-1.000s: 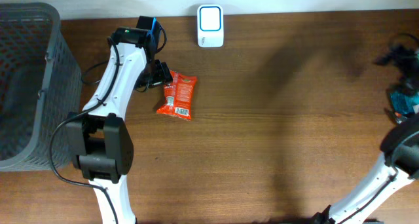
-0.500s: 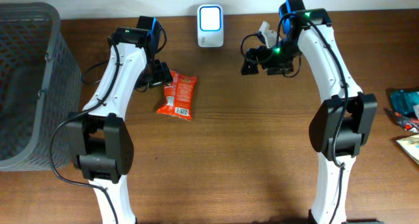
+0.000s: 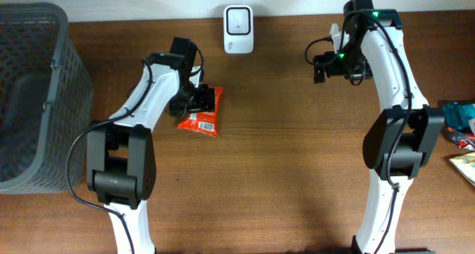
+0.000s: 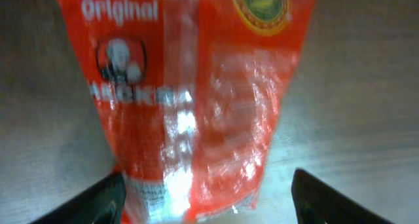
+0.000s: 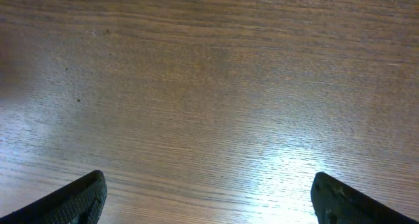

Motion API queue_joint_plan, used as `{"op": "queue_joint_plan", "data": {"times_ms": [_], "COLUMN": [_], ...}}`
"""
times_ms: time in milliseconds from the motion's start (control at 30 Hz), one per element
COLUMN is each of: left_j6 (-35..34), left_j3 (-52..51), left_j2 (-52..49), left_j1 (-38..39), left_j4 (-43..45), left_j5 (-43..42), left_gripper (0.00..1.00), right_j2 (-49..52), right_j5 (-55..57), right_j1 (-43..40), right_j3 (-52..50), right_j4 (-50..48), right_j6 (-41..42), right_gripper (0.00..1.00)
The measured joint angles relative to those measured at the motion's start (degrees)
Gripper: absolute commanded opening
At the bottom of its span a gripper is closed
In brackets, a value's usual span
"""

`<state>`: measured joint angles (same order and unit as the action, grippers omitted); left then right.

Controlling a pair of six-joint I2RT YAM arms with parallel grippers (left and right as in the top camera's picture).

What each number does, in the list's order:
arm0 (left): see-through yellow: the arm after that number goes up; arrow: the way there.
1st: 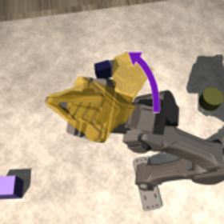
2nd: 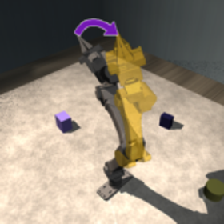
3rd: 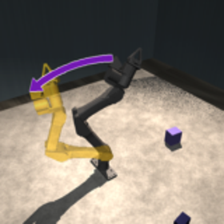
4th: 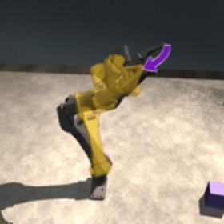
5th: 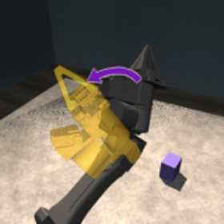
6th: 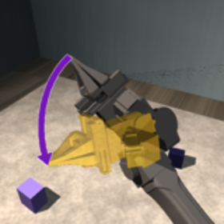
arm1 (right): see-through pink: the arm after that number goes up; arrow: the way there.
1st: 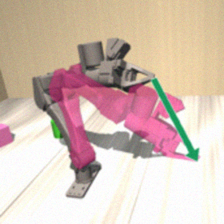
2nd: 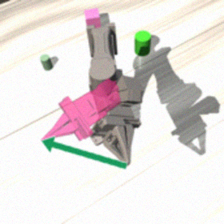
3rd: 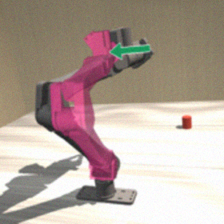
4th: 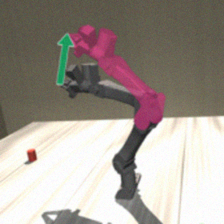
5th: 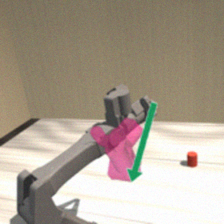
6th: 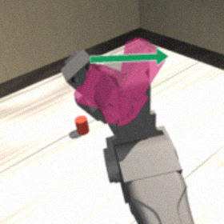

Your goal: Scan the item barcode

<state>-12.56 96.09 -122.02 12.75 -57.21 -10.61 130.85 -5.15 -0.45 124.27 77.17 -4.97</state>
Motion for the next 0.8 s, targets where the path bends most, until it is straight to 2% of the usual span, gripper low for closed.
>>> {"op": "queue_joint_plan", "data": {"times_ms": [133, 200, 333, 433, 500, 600, 700, 800], "left_j6": [2.73, 3.43, 4.00, 4.00, 4.00, -1.14, -8.02, -11.76], "left_j3": [-4.42, -5.05, -4.61, -1.51, 3.80, 9.18, 9.88, 9.38], "left_j2": [0.00, 0.50, 1.84, 1.79, 1.81, 2.36, 2.60, 2.60], "left_j1": [-2.29, -2.99, -2.75, -2.82, -2.80, -1.11, 3.30, 8.55], "left_j4": [5.05, 5.33, 3.10, -4.68, -9.29, -16.04, -18.27, -18.29], "left_j5": [-0.22, -1.20, -2.69, 0.72, 7.87, 23.23, 36.96, 43.91], "left_gripper": [0.22, 0.02, 0.00, 0.00, 0.00, 0.00, 0.00, 0.00], "right_j2": [0.00, 0.00, 0.00, 0.00, -0.02, -0.04, -0.07, -0.07], "right_j5": [0.00, 0.00, 0.00, 0.02, 0.02, 0.02, 0.02, 0.02], "right_j1": [0.00, 0.00, 0.00, 0.00, 0.00, 0.00, 0.00, 0.00], "right_j3": [0.00, 0.00, 0.00, 0.00, 0.00, 0.00, 0.00, 0.00], "right_j4": [-0.04, -0.02, -0.02, -0.02, 0.02, -0.02, -0.02, -0.04], "right_j6": [0.02, 0.04, 0.04, 0.02, 0.02, 0.07, 0.04, 0.02], "right_gripper": [0.98, 0.99, 0.99, 0.99, 0.99, 0.99, 0.99, 0.99]}}
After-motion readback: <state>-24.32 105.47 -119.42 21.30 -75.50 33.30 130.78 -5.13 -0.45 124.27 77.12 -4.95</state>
